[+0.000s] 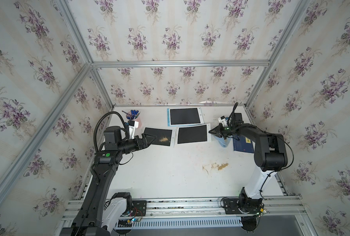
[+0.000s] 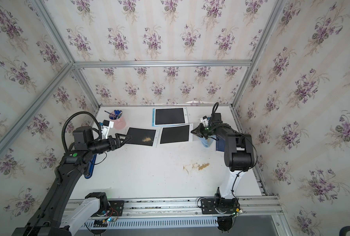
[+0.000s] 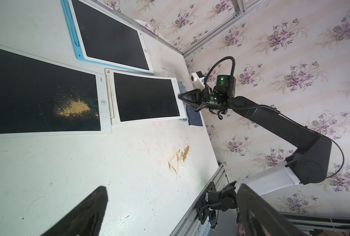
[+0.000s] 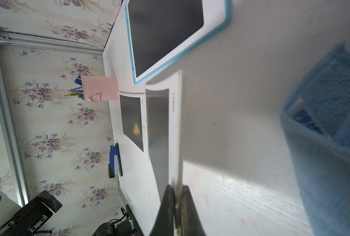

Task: Wipe the drawing tablet
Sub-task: Place the drawing tablet at the center of the board.

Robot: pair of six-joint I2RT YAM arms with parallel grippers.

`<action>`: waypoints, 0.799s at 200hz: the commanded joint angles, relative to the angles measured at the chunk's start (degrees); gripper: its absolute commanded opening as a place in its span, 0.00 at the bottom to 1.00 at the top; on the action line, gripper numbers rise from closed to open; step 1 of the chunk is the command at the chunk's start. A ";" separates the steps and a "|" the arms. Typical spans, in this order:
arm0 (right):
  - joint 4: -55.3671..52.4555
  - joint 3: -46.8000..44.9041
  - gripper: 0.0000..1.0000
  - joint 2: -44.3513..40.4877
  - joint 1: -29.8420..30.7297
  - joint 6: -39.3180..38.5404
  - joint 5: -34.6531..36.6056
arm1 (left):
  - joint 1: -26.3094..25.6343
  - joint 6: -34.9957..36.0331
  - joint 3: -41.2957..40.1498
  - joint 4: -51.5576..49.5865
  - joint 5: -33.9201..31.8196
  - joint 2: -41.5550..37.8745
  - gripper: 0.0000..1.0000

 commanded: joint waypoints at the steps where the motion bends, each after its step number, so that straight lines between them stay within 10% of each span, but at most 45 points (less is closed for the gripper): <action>1: -1.58 1.34 0.07 2.50 -0.11 -2.43 2.93 | 0.05 1.78 0.02 -0.10 0.63 -0.48 1.00; 68: -1.83 6.06 0.15 7.64 -0.12 -2.14 6.63 | 0.05 2.84 -0.23 -1.11 0.35 -1.06 1.00; 114: -1.40 8.19 0.57 8.66 -0.12 -2.40 6.80 | 0.05 3.69 -1.53 -2.01 -1.17 -1.99 1.00; 160: 2.09 2.92 0.58 -7.18 4.01 -3.08 24.89 | 0.40 -4.90 -4.76 6.53 -3.12 0.66 1.00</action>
